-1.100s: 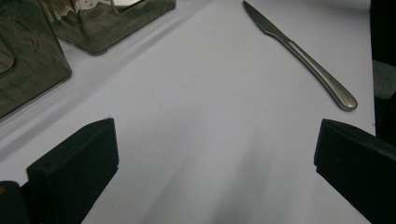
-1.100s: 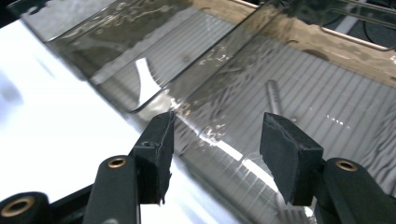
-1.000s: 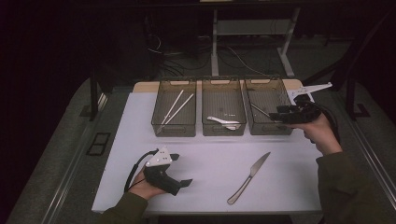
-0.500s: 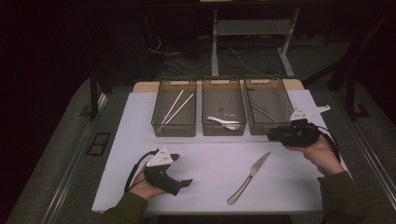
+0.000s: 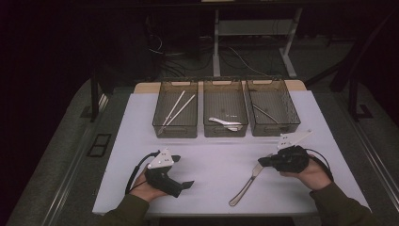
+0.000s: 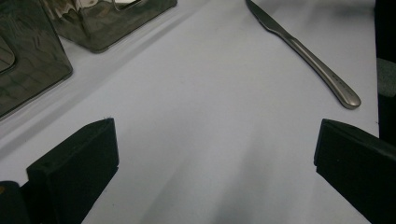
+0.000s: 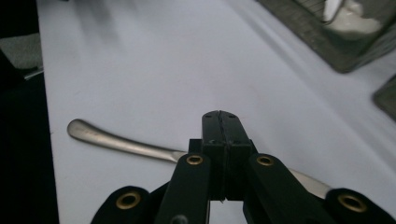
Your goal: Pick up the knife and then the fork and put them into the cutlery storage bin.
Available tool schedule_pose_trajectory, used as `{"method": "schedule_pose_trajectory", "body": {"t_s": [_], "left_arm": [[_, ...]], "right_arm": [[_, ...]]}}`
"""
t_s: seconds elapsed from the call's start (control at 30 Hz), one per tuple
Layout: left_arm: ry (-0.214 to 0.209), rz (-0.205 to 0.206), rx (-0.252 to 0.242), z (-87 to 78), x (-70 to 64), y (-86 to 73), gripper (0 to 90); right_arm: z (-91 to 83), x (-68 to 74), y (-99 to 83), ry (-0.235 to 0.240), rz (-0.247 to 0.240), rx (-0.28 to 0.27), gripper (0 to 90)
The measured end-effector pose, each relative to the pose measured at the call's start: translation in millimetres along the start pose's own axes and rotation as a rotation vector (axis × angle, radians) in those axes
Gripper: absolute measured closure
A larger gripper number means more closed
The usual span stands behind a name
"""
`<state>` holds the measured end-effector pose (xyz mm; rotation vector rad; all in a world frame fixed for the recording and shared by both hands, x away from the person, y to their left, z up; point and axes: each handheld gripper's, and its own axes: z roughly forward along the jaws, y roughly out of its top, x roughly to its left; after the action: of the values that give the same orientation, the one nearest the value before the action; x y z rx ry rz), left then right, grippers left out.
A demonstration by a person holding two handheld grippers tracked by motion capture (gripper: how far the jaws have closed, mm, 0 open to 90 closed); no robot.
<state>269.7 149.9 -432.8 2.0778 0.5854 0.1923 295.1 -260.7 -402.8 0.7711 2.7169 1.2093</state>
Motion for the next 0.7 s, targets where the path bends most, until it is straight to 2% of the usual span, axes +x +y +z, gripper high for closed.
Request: {"method": "schedule_pose_trajectory", "body": {"t_s": [0.53,0.6,0.7], "left_arm": [[0.000,0.006,0.003,0.6,-0.5,0.1,0.0],[-0.001,0.005,0.004,0.9,-0.8,0.1,0.0],[-0.002,0.005,0.004,1.1,-1.0,0.1,0.0]], "right_arm": [[36.9,45.1,-15.0,0.113,-0.071,0.110,89.6],[39.9,46.8,-16.3,0.118,-0.106,0.118,89.7],[44.3,51.5,-17.1,0.134,-0.125,0.124,89.7]]}}
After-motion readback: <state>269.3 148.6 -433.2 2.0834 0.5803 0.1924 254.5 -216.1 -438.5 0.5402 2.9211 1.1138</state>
